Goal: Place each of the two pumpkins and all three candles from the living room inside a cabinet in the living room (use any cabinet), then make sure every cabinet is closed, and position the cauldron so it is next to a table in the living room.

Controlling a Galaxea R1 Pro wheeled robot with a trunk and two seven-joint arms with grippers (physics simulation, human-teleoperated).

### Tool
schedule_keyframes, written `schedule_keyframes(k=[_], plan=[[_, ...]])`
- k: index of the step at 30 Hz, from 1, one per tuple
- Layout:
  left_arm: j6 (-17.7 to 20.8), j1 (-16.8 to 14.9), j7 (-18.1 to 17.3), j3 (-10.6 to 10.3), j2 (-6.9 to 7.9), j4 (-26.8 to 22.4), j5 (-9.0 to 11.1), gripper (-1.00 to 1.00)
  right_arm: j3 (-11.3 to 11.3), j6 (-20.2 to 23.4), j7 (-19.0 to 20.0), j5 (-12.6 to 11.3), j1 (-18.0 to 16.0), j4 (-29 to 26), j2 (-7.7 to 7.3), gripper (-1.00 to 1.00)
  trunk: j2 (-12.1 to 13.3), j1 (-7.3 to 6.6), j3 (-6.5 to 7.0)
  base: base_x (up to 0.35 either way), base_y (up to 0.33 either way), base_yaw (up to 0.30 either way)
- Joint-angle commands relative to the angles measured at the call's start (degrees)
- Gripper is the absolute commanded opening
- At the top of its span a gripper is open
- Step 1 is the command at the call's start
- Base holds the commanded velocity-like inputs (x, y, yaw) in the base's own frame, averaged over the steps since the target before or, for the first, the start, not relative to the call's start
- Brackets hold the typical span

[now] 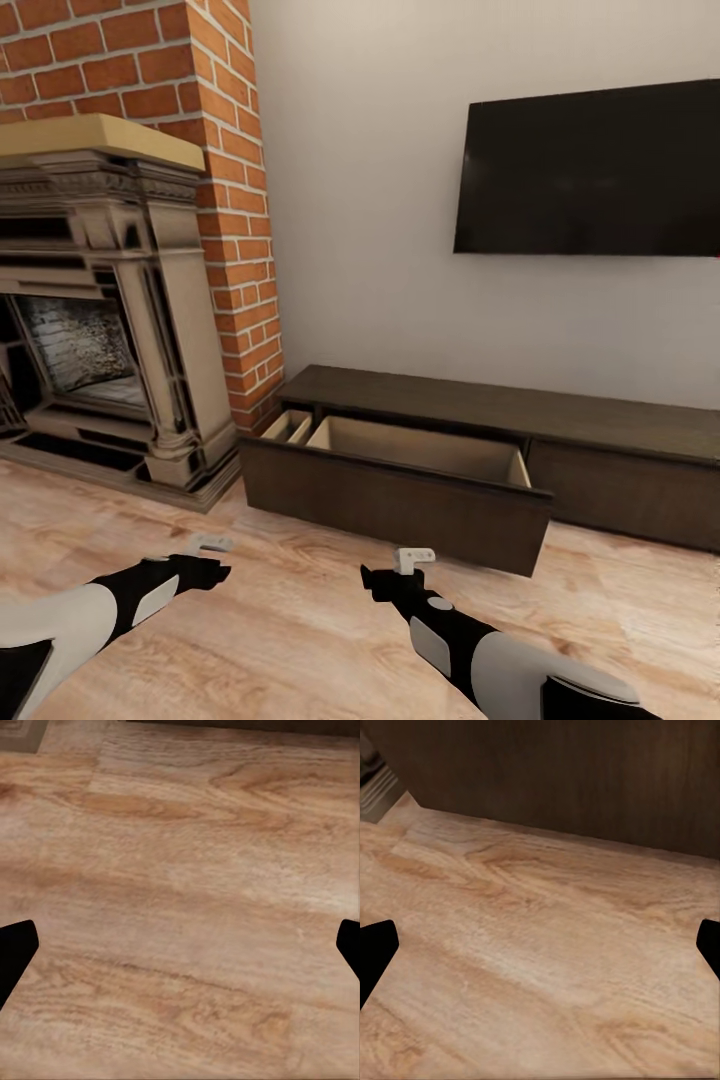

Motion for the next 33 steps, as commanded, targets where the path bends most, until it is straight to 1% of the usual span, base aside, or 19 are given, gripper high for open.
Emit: schedule_keyframes(k=[1, 4, 7, 9, 12, 16, 24, 33], plan=[[0.08, -0.05, -0.12, -0.29, 0.06, -0.1, 0.32, 1.0, 0.4, -0.19, 0.18, -0.62, -0.05, 0.09, 0.04, 1.0, -0.03, -0.02, -0.02, -0.033, 0.325, -0.252], [0.07, -0.05, -0.1, -0.29, 0.06, -0.1, 0.13, 1.0, 0.4, -0.23, 0.18, -0.66, -0.05, 0.09, 0.04, 1.0, -0.03, -0.02, 0.09, -0.02, 0.276, -0.263], [0.07, -0.05, -0.1, -0.29, 0.05, -0.1, 0.04, 1.0, 0.31, -0.36, 0.18, -0.79, -0.05, 0.09, 0.04, 1.0, -0.03, -0.02, 0.22, -0.008, 0.119, -0.275], [0.07, -0.05, -0.07, -0.29, 0.03, -0.1, 0.0, 1.0, 0.27, -0.42, 0.18, -1.56, -0.05, 0.09, 0.04, 1.0, -0.03, -0.02, 0.3, -0.003, 0.049, -0.279], [0.07, -0.05, -0.04, -0.29, 0.03, -0.1, -0.02, 1.0, 0.35, -0.5, 0.18, -3.71, -0.05, 0.09, 0.04, 1.0, -0.03, -0.02, 0.44, -0.001, 0.021, -0.28], [0.07, -0.05, -0.03, -0.29, 0.0, -0.1, -0.03, 1.0, 0.32, -0.55, 0.18, -4.81, -0.05, 0.15, 0.04, 1.0, -0.03, -0.02, 0.62, 0.0, 0.007, -0.281], [0.07, -0.05, -0.03, -0.29, -0.02, -0.1, -0.03, 1.0, 0.39, -0.56, 0.18, -5.38, -0.05, 1.4, 0.04, 1.0, -0.03, -0.02, 0.99, 0.0, 0.001, -0.281], [0.07, -0.05, -0.03, -0.29, -0.02, -0.1, -0.03, 1.0, 0.39, -0.56, 0.18, -5.63, -0.05, 1.57, 0.04, 1.0, -0.03, -0.02, 1.42, 0.0, 0.0, -0.28]])
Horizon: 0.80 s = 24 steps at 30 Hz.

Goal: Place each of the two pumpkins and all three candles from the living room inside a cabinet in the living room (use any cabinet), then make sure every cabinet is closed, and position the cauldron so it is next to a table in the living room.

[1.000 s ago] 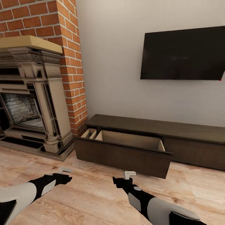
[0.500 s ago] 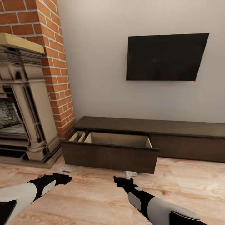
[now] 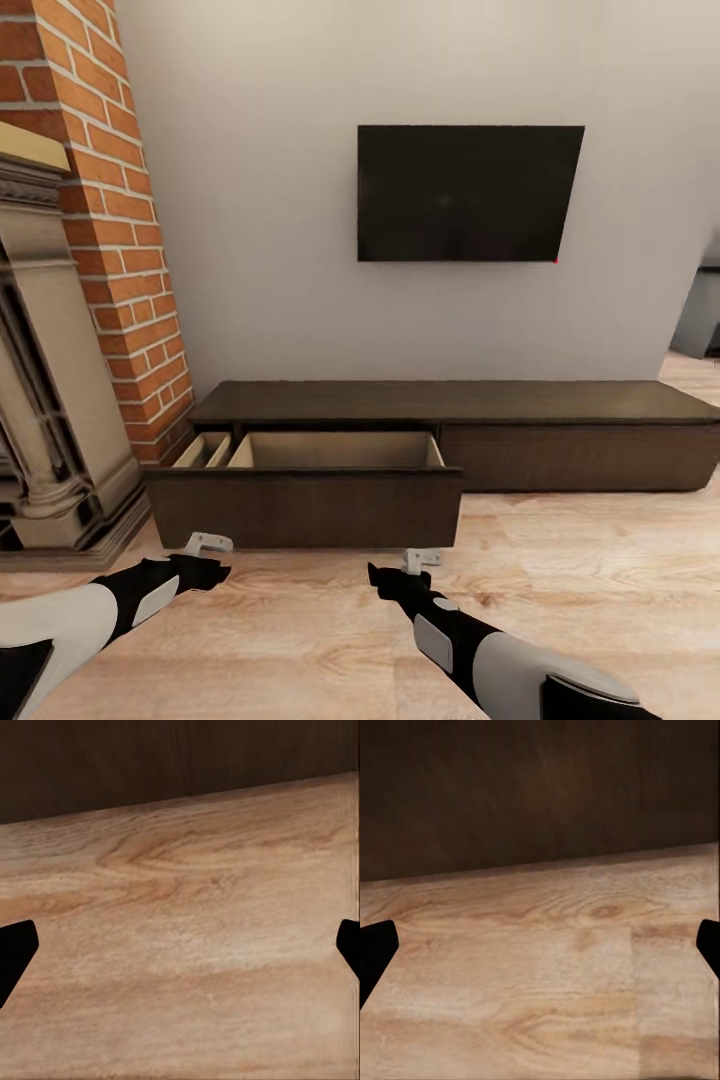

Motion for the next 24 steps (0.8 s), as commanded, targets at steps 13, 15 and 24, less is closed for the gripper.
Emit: schedule_keyframes(k=[13, 15, 24], plan=[[-0.03, -0.06, -0.09, -0.3, 0.05, -0.16, 0.5, 1.0, 0.48, -0.23, 0.02, -0.24, -0.04, 0.08, 0.03, 1.0, -0.03, -0.01, 0.15, 0.0, 0.0, -0.1], [-3.86, -0.03, -0.17, -0.38, -1.58, -0.48, 0.63, 1.0, 0.67, -2.59, -2.9, 0.38, -0.04, 0.29, 0.03, 1.0, -0.03, -0.01, 0.16, 0.0, 0.0, -0.002], [-40.9, 8.55, 14.12, -0.39, -15.58, -0.89, 7.65, 1.0, 0.88, -14.19, -25.98, 21.29, -0.04, 1.05, 0.03, 1.0, -0.03, -0.01, 0.16, 0.0, 0.0, 0.0]])
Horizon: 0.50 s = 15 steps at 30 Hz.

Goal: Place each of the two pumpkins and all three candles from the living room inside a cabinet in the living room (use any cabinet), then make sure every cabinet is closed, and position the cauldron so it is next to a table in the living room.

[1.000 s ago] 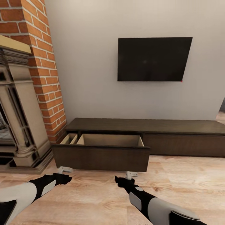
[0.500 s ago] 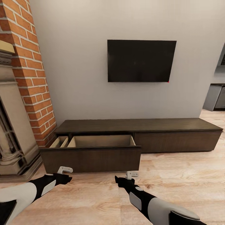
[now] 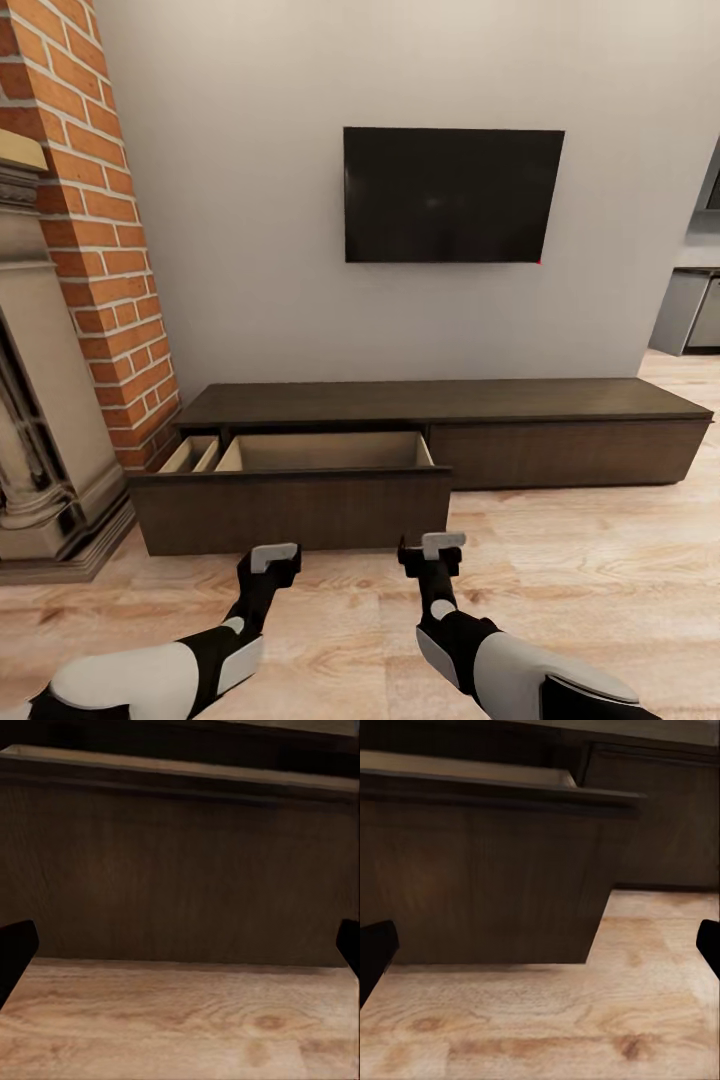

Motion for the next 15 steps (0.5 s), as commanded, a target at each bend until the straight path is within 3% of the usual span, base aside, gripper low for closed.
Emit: schedule_keyframes(k=[1, 6, 8, 11, 15], plan=[[-1.64, 0.18, 1.06, -0.45, -0.71, -0.13, 0.55, 1.0, 0.55, -0.64, -1.28, -0.12, -0.03, -0.04, 0.0, 1.0, -0.03, -0.01, -0.06, 0.0, 0.0, 0.0], [-3.66, 0.54, 1.81, -0.45, -1.87, -0.13, 1.32, 1.0, 0.76, -1.63, -4.37, 2.31, -0.03, -0.1, 0.0, 1.0, -0.03, -0.01, -0.06, 0.0, 0.0, 0.0], [-3.98, 0.65, 1.93, -0.45, -2.02, -0.13, 1.51, 1.0, 0.76, -1.68, -4.89, 4.34, -0.03, -0.13, 0.0, 1.0, -0.03, -0.01, -0.06, 0.0, 0.0, 0.0], [-5.87, 0.76, 2.15, -0.45, -1.74, -0.08, 2.75, 1.0, 0.66, -1.41, -5.13, 6.61, -0.03, -0.18, 0.0, 1.0, -0.03, -0.01, -0.06, 0.0, 0.0, 0.0], [-8.15, 0.79, 2.56, -0.47, -0.54, 0.08, 4.87, 1.0, 0.52, -0.82, -4.11, 7.44, -0.03, -0.22, 0.0, 1.0, -0.03, -0.01, -0.06, 0.0, 0.0, 0.0]])
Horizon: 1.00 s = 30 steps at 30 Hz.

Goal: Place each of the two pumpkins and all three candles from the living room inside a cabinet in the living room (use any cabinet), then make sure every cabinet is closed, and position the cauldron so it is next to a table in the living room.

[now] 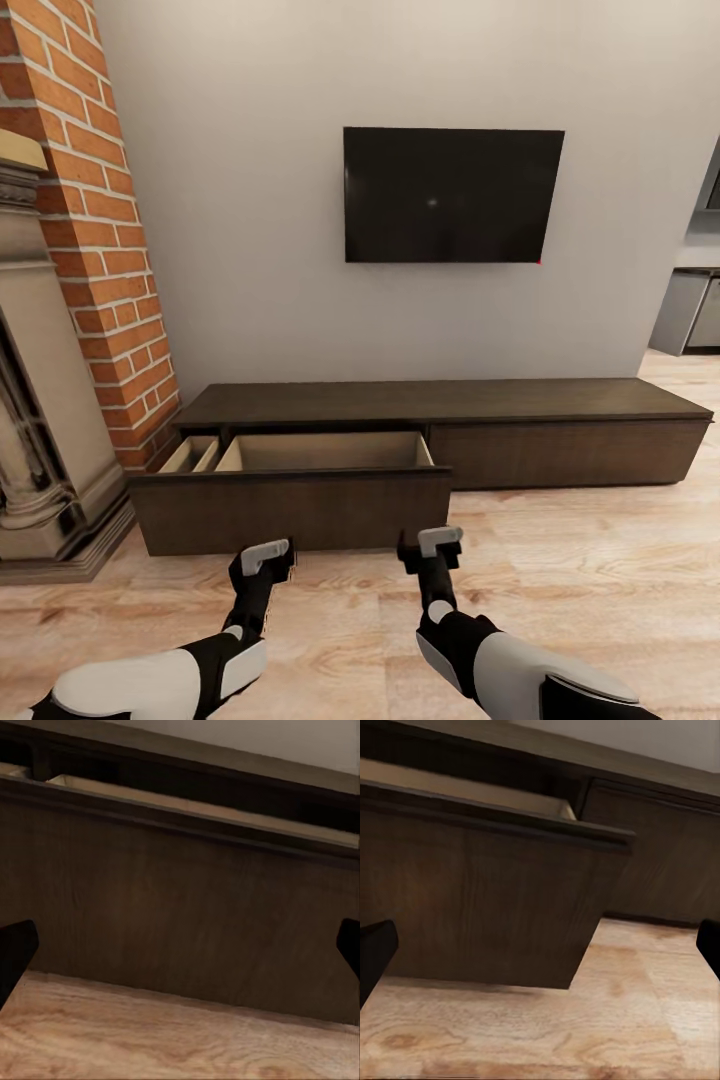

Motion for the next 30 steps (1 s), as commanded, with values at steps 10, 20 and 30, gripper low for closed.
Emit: schedule_keyframes(k=[10, 20, 30], plan=[[-0.61, -0.06, 0.72, -0.67, 2.17, 1.36, 0.41, 1.0, 0.32, 0.77, 5.86, -0.72, -0.03, -0.1, 0.0, 1.0, -0.05, 0.04, -0.51, 0.0, 0.0, 0.0], [-0.6, -0.14, 2.03, -0.72, 1.98, 5.95, -4.85, 1.0, -0.18, 1.64, 5.98, -1.72, -0.03, -2.81, 0.0, 1.0, -0.19, 0.3, -2.72, 0.0, 0.0, 0.0], [-0.75, -0.14, 14.12, -0.77, 0.02, 6.0, -15.11, 1.0, 0.05, 6.48, 4.34, -3.5, -0.03, -6.04, 0.0, 1.0, -0.32, 0.55, -4.94, 0.0, 0.0, 0.0]])
